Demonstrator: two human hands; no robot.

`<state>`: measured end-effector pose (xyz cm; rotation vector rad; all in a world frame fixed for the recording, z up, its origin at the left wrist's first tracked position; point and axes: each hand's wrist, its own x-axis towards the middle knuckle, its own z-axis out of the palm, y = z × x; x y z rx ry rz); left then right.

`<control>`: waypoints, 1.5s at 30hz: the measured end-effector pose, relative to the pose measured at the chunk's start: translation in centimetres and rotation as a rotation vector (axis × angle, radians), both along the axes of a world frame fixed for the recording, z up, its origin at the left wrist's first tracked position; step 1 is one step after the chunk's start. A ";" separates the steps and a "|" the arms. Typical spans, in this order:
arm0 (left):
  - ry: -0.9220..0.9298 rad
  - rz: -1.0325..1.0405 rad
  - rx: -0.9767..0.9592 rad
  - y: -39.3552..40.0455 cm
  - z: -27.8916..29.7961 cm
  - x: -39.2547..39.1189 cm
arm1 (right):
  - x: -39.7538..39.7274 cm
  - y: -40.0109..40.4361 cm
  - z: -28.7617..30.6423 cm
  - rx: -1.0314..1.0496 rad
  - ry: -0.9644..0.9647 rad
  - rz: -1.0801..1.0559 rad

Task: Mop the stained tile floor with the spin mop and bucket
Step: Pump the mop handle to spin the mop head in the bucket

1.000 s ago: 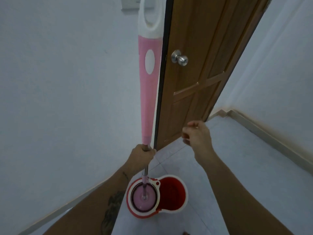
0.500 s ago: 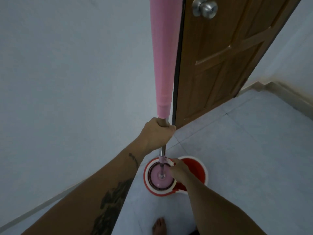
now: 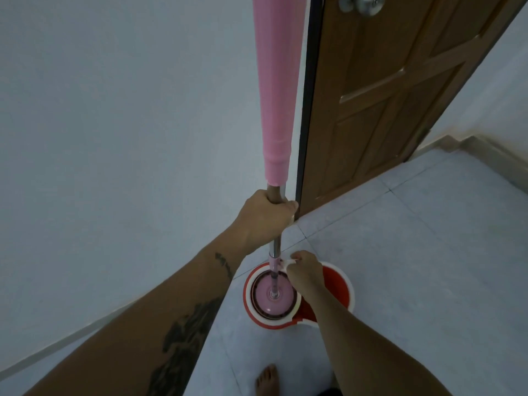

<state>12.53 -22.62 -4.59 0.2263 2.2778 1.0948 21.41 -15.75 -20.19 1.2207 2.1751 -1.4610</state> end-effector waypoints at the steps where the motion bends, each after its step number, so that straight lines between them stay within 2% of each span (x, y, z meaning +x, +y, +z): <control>1: -0.003 0.012 0.002 0.0 0.0 -0.1 | -0.1 -0.7 0.1 0.019 0.028 -0.018; 4: 0.000 0.053 -0.001 0.0 -0.1 -0.3 | 0.0 -3.0 -0.6 0.019 0.064 -0.081; 8: -0.004 0.070 -0.007 -0.1 0.2 -0.4 | 0.6 -4.6 -2.0 -0.015 0.149 -0.029; 12: 0.011 0.088 -0.004 -0.2 0.5 -0.4 | 0.7 -3.0 -2.0 0.025 0.057 0.252; 14: 0.013 0.077 -0.008 -0.3 0.3 -0.2 | 1.0 -1.8 -1.4 -0.054 0.060 0.247; 16: 0.005 0.054 -0.005 -0.2 0.2 0.5 | 1.6 -0.3 0.5 -0.074 0.065 0.201; 18: 0.005 0.029 -0.003 0.2 0.2 1.1 | 2.2 1.5 2.8 -0.071 0.086 0.048; 20: -0.001 0.004 0.007 0.4 0.4 1.4 | 2.5 3.4 6.2 0.021 0.127 -0.124; 24: -0.013 -0.036 0.025 0.9 0.7 1.4 | 2.0 6.4 14.7 0.061 0.459 -0.301; 27: -0.045 -0.021 0.019 1.2 0.9 1.2 | 1.6 6.8 22.9 0.139 0.681 -0.237; 29: -0.062 -0.023 0.024 1.3 1.0 1.2 | 1.4 5.9 27.5 0.156 0.818 -0.083; 31: -0.063 -0.038 0.025 1.3 1.2 1.3 | 0.9 4.6 30.2 0.125 0.869 0.091; 33: -0.057 -0.055 0.028 1.2 1.3 1.3 | 0.2 3.2 31.1 0.137 0.853 0.172; 38: -0.034 -0.158 0.103 0.4 1.4 1.2 | -1.3 1.5 30.1 0.347 0.841 0.111; 42: 0.081 -0.056 0.279 -0.1 1.6 0.3 | -3.1 2.9 30.2 0.398 0.827 0.078; 45: 0.102 0.002 0.314 0.9 1.7 -1.1 | -5.5 4.6 30.1 0.413 0.804 0.071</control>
